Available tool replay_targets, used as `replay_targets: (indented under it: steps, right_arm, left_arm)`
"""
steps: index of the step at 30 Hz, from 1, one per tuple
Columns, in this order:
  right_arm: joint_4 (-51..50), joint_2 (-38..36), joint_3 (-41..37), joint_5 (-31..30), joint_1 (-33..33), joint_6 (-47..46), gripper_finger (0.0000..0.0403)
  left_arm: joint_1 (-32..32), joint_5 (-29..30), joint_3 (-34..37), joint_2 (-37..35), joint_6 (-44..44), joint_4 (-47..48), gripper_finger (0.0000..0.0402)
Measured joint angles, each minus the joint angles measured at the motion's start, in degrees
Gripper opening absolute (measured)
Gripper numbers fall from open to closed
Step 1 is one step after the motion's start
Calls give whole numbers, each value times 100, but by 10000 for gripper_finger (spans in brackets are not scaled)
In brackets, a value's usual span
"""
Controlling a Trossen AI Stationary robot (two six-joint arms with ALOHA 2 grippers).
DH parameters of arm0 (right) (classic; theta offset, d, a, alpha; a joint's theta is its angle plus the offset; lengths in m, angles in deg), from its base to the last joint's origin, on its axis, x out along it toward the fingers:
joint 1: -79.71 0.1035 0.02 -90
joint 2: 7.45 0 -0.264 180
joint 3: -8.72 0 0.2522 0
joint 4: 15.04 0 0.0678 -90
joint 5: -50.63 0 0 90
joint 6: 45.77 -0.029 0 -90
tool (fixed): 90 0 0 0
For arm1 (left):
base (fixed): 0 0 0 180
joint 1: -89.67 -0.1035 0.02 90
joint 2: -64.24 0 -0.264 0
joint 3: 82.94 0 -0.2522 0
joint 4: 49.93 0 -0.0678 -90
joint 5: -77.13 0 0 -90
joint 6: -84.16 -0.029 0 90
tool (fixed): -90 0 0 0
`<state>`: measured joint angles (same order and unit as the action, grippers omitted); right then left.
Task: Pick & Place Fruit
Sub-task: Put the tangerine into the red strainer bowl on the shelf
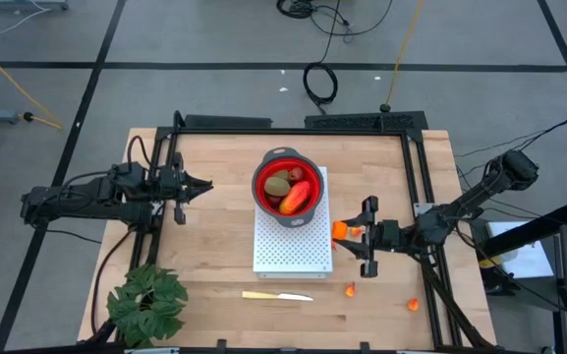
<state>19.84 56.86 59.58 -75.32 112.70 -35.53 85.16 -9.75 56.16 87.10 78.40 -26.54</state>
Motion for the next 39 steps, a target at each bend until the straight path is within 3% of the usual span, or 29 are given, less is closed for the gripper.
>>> replay_targets:
  steps: [6,21,25,32,39]
  right_arm:
    - [190,0,0,-5,-145,-316,160]
    - [223,0,12,29,-1282,-1773,160]
    - [-680,0,372,423,-1495,-2042,160]
    - [-3399,0,1555,1099,-1967,-2489,160]
    - [-4423,64,2171,1558,-2505,-2450,160]
  left_arm:
    - [0,0,0,0,-49,0,31]
    - [0,0,0,1,-48,0,31]
    - [0,0,0,0,-39,0,31]
    - [0,0,0,0,-39,0,31]
    - [0,0,0,1,-39,0,31]
